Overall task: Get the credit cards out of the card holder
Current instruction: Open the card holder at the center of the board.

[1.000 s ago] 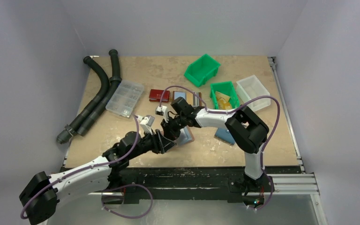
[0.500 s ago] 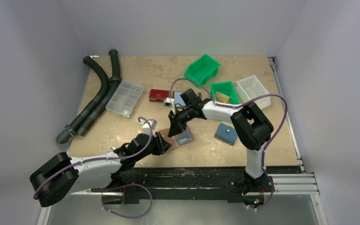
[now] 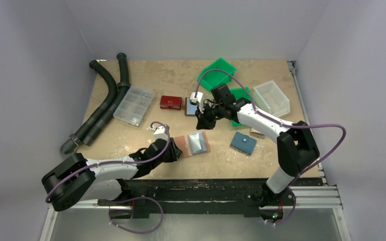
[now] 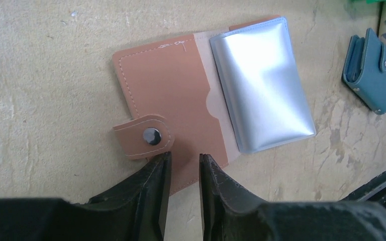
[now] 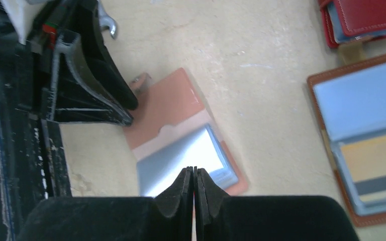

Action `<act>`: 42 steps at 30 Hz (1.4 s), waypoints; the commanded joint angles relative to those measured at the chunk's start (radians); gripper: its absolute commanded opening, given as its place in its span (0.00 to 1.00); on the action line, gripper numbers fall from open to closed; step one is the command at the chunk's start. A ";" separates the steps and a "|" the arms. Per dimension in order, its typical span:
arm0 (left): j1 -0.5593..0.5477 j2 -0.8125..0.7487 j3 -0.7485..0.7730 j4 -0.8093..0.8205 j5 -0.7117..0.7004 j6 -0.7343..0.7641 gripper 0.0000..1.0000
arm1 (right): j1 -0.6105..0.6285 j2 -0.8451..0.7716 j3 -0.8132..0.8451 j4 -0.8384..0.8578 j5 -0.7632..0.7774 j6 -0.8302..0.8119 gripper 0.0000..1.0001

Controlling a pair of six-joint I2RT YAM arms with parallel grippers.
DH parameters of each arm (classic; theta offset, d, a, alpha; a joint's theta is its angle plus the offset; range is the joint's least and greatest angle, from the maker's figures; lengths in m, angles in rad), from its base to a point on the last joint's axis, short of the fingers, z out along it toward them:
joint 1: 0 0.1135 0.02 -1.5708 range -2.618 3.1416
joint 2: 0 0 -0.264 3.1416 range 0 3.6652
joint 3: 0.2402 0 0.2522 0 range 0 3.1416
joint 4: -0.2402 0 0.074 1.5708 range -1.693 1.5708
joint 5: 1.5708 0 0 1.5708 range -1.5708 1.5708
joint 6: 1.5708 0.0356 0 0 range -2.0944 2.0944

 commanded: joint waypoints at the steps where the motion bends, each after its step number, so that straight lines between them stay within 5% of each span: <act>1: -0.002 0.012 0.053 -0.019 0.034 0.053 0.31 | 0.001 -0.004 -0.013 -0.025 0.139 -0.060 0.07; 22: -0.002 0.071 0.083 0.147 0.178 0.088 0.39 | 0.015 0.133 0.017 -0.115 0.085 -0.120 0.02; 32: 0.001 0.090 0.026 0.246 0.191 0.001 0.54 | 0.026 0.163 0.023 -0.093 -0.047 -0.047 0.04; 42: 0.002 0.098 0.053 0.177 0.161 0.006 0.64 | 0.025 0.186 0.028 -0.054 -0.115 0.006 0.05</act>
